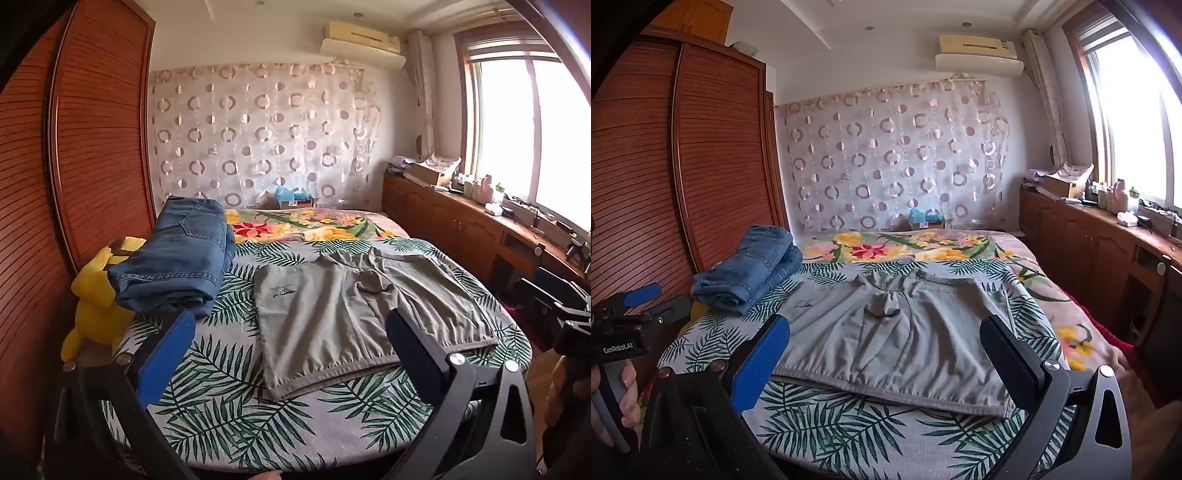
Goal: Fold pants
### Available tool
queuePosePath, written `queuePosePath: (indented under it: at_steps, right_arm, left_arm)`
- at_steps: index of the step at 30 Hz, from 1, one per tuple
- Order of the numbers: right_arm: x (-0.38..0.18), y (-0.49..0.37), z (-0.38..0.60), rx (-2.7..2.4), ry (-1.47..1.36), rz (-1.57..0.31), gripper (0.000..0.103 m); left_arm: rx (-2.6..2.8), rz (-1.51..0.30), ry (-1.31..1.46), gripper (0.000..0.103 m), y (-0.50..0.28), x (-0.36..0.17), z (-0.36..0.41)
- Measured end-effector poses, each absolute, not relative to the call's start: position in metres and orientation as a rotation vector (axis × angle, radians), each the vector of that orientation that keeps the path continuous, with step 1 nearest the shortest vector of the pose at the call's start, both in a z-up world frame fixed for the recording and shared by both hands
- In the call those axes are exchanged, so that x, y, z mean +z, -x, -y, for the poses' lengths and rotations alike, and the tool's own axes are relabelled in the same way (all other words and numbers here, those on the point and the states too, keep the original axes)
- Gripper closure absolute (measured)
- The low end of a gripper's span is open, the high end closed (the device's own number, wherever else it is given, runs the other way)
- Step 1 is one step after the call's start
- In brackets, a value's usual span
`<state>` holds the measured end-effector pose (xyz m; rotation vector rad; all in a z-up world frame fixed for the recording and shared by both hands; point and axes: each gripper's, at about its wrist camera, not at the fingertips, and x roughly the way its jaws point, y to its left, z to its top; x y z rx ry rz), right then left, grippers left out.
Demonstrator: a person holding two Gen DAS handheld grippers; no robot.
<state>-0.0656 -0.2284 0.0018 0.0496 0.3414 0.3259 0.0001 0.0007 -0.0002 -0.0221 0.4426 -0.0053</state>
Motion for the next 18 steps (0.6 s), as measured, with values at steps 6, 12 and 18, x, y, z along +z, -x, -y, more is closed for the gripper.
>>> queuePosePath:
  at_steps: [6, 12, 18]
  right_arm:
    - [0.0023, 0.0665, 0.2301, 0.328, -0.041, -0.337, 0.000]
    - [0.0027, 0.0724, 0.2327, 0.330, -0.037, -0.336, 0.000]
    - [0.0021, 0.0661, 0.2274, 0.321, -0.039, -0.340, 0.000]
  left_arm:
    - [0.007, -0.441, 0.012, 0.000, 0.0015, 0.0012, 0.0003]
    - [-0.001, -0.448, 0.019, 0.000, -0.0007, -0.0037, -0.0034]
    - [0.000, -0.449, 0.017, 0.000, -0.0003, -0.0063, 0.0000]
